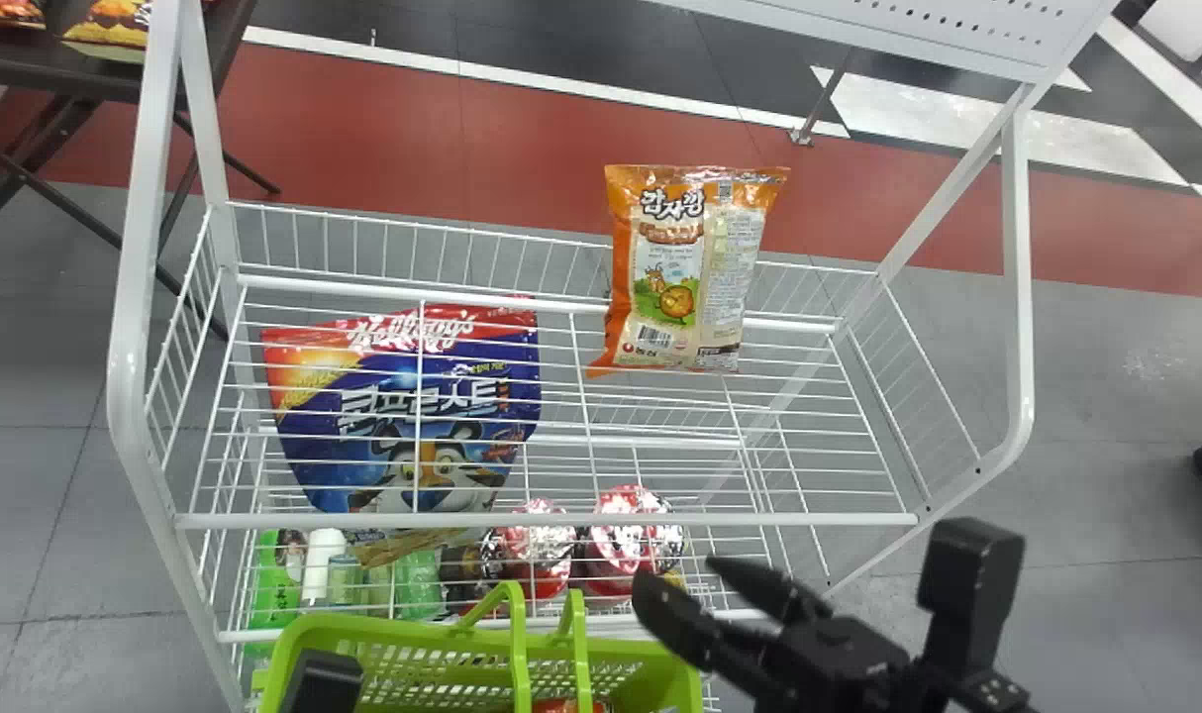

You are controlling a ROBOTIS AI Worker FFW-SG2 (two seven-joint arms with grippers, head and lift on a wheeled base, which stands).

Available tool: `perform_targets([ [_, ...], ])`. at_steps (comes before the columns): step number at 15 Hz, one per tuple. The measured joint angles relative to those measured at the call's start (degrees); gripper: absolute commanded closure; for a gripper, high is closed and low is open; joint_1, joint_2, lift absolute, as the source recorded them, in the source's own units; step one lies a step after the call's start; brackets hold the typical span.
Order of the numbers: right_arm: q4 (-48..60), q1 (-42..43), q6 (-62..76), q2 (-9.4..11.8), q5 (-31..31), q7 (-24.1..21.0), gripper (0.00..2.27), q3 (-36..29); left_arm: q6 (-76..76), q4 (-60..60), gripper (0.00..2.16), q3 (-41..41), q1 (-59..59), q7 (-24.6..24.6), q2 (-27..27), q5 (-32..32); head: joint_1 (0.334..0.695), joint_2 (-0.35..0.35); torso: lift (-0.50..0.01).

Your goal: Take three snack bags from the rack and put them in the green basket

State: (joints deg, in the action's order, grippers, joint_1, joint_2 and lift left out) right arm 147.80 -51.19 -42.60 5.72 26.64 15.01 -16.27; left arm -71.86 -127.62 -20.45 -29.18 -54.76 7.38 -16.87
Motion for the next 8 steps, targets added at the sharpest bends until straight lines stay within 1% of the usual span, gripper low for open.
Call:
perform_targets([
  [2,1.41,0.00,6.96,-1.08,-2.94,-3.06,0.10,2.37,0.00,0.01,1.55,0.03,0.04,-0.15,0.00,0.00,0.695,-0.350,-0.006],
  [4,1.80,-0.82,17.57,-1.85,-9.37,-6.80,0.11,6.73,-0.04,0.12,1.55,0.01,0.21,-0.24,0.03,0.00,0.695,-0.350,-0.006],
  [6,0.23,-1.58,25.92,-2.06,-13.64,-8.21,0.11,9.56,-0.16,0.22,1.55,-0.02,0.36,-0.38,0.17,-0.02,0.695,-0.350,-0.006],
  [8,-3.03,-1.92,34.88,-2.28,-15.85,-8.04,0.11,10.84,-0.13,0.39,1.55,-0.04,0.55,-0.68,0.33,-0.06,0.695,-0.350,-0.006],
])
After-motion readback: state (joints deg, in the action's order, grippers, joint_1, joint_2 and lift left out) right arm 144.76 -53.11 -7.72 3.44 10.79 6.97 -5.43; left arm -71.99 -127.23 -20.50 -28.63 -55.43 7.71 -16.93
